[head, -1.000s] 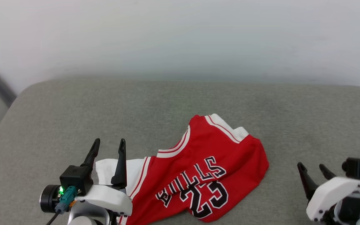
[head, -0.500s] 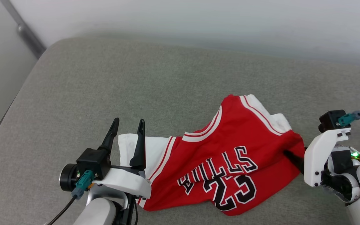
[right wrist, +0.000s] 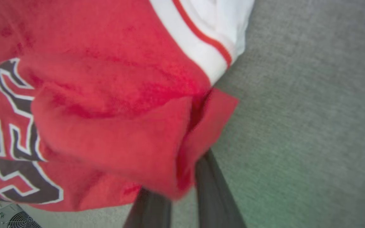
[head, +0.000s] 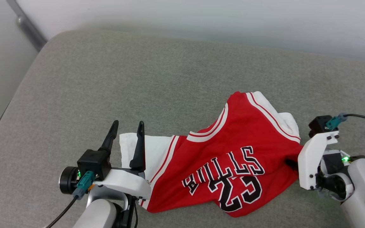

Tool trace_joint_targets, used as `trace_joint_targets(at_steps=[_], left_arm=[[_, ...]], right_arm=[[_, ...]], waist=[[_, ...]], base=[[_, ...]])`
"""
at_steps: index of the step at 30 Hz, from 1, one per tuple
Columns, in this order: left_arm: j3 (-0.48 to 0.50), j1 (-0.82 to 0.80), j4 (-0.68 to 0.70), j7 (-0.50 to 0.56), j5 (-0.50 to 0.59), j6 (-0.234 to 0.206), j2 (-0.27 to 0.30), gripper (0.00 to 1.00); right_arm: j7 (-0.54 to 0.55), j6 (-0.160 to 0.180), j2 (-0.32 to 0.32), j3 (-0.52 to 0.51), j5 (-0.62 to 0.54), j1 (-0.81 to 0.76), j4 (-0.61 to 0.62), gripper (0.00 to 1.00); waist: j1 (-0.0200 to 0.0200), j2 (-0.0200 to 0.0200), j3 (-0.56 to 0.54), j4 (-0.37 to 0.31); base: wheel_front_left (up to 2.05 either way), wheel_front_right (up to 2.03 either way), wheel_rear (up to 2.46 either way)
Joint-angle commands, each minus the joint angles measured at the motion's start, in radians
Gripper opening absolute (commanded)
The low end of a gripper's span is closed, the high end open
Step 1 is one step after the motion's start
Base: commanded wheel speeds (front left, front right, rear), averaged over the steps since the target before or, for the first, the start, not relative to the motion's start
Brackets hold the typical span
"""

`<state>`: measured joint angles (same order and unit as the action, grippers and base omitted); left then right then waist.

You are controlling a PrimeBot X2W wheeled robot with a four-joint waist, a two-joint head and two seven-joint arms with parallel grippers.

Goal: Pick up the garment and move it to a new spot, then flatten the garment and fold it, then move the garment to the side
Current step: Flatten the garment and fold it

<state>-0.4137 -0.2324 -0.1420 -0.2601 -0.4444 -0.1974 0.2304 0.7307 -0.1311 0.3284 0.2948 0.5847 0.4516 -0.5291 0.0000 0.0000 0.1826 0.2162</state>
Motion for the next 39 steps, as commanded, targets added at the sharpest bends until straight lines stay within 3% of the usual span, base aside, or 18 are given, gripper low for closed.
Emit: trace_joint_targets(at_steps=[1, 7, 13, 20, 26, 27, 28, 35, 39], left_arm=[[0.001, 0.007, -0.004, -0.006, 0.003, 0.002, 0.003, 1.0], [0.009, 0.027, -0.011, -0.006, 0.003, 0.001, 0.017, 1.0], [0.017, 0.061, 0.001, 0.008, -0.002, -0.013, 0.04, 1.0], [0.02, 0.097, 0.026, 0.031, -0.01, -0.028, 0.063, 1.0], [0.014, 0.109, 0.04, 0.051, -0.015, -0.031, 0.072, 1.0], [0.013, 0.112, 0.042, 0.051, -0.016, -0.033, 0.073, 1.0], [0.013, 0.114, 0.044, 0.053, -0.017, -0.033, 0.075, 1.0], [0.021, 0.137, 0.042, 0.057, -0.026, -0.042, 0.084, 1.0], [0.026, 0.148, 0.043, 0.055, -0.033, -0.05, 0.086, 1.0]], right_arm=[[-0.008, 0.001, -0.006, 0.024, 0.002, -0.029, -0.029, 0.0], [-0.144, 0.001, 0.035, 0.009, -0.031, 0.034, 0.051, 0.0], [-0.196, 0.001, 0.052, -0.065, -0.097, -0.058, 0.184, 0.0], [-0.129, 0.001, -0.033, -0.155, -0.147, -0.353, 0.365, 0.0], [-0.084, 0.001, -0.146, -0.154, -0.161, -0.558, 0.384, 0.0], [-0.097, 0.001, -0.16, -0.152, -0.164, -0.571, 0.383, 0.35], [-0.119, 0.001, -0.177, -0.154, -0.166, -0.579, 0.388, 1.0], [-0.395, 0.001, -0.236, -0.234, -0.23, -0.573, 0.46, 1.0], [-0.497, 0.001, -0.252, -0.269, -0.254, -0.557, 0.488, 1.0]], waist=[[0.0, 0.0, -0.012, -0.015], [0.0, 0.0, -0.06, -0.078], [0.0, 0.0, -0.111, -0.157], [0.0, 0.0, -0.144, -0.214], [0.0, 0.0, -0.159, -0.226], [0.0, 0.0, -0.161, -0.226], [0.0, 0.0, -0.161, -0.227], [0.0, 0.0, -0.181, -0.23], [0.0, 0.0, -0.191, -0.231]], base=[[0.0, 0.0, 0.0], [0.0, 0.0, 0.0], [0.0, 0.0, 0.0], [0.0, 0.0, 0.0], [0.0, 0.0, 0.0], [0.0, 0.0, 0.0], [0.0, 0.0, 0.0], [0.0, 0.0, 0.0], [0.0, 0.0, 0.0]])
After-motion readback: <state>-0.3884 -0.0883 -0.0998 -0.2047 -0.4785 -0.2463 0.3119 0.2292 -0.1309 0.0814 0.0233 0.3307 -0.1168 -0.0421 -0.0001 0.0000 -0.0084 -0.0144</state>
